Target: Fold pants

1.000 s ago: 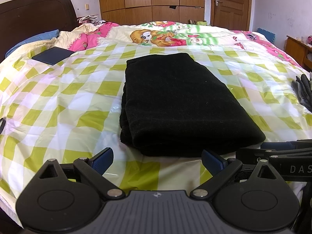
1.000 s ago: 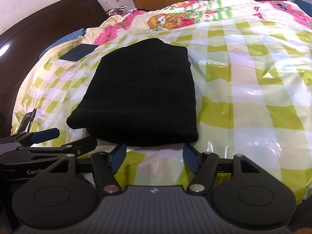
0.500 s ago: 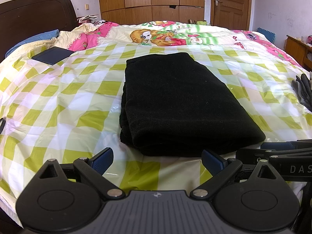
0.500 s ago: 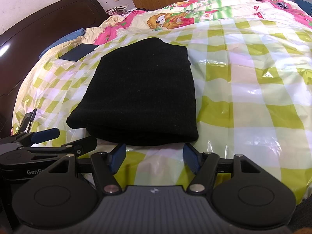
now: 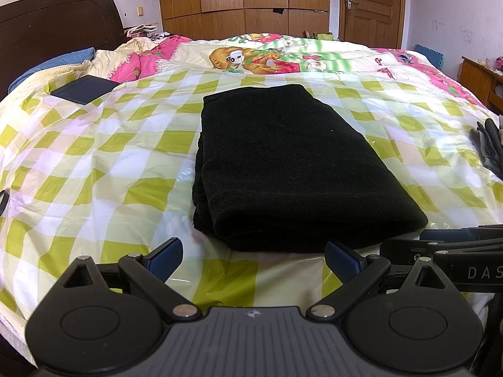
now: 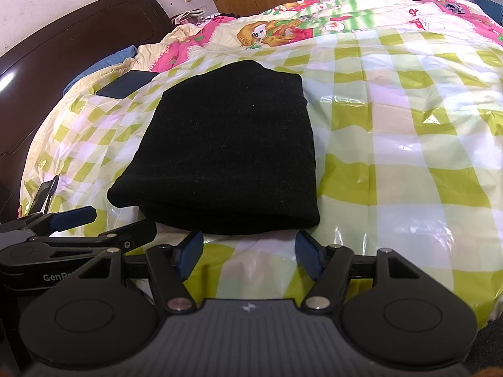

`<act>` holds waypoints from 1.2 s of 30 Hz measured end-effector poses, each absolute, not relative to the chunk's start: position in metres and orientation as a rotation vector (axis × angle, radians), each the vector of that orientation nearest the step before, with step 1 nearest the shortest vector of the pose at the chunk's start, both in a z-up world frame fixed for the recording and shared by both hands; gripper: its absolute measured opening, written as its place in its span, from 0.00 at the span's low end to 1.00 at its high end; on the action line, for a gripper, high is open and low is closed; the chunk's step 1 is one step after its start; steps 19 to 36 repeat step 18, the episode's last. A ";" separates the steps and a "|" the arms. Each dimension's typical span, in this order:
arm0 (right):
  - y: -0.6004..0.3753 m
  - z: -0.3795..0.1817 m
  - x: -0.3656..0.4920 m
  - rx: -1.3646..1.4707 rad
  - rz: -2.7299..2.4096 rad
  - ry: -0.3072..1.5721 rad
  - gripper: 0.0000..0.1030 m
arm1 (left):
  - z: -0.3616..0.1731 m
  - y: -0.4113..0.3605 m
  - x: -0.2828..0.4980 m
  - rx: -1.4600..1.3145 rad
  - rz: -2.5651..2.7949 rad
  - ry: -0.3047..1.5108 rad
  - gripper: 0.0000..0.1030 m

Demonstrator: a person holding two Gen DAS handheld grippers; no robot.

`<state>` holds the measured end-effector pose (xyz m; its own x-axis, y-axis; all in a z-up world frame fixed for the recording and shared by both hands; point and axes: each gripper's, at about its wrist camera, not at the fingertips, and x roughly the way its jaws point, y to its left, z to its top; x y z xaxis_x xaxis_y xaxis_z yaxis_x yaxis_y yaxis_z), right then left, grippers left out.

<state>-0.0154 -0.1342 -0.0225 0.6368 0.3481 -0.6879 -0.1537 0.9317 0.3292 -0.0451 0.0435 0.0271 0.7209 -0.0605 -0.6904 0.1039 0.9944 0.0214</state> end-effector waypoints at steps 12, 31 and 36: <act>-0.134 -0.023 -0.015 0.250 0.290 0.834 0.65 | 0.027 0.043 -0.046 0.060 -0.092 0.761 1.00; -0.134 -0.023 -0.016 0.249 0.289 0.831 0.67 | 0.029 0.043 -0.049 0.064 -0.079 0.736 1.00; -0.134 -0.023 -0.016 0.249 0.289 0.831 0.67 | 0.029 0.043 -0.049 0.064 -0.079 0.736 1.00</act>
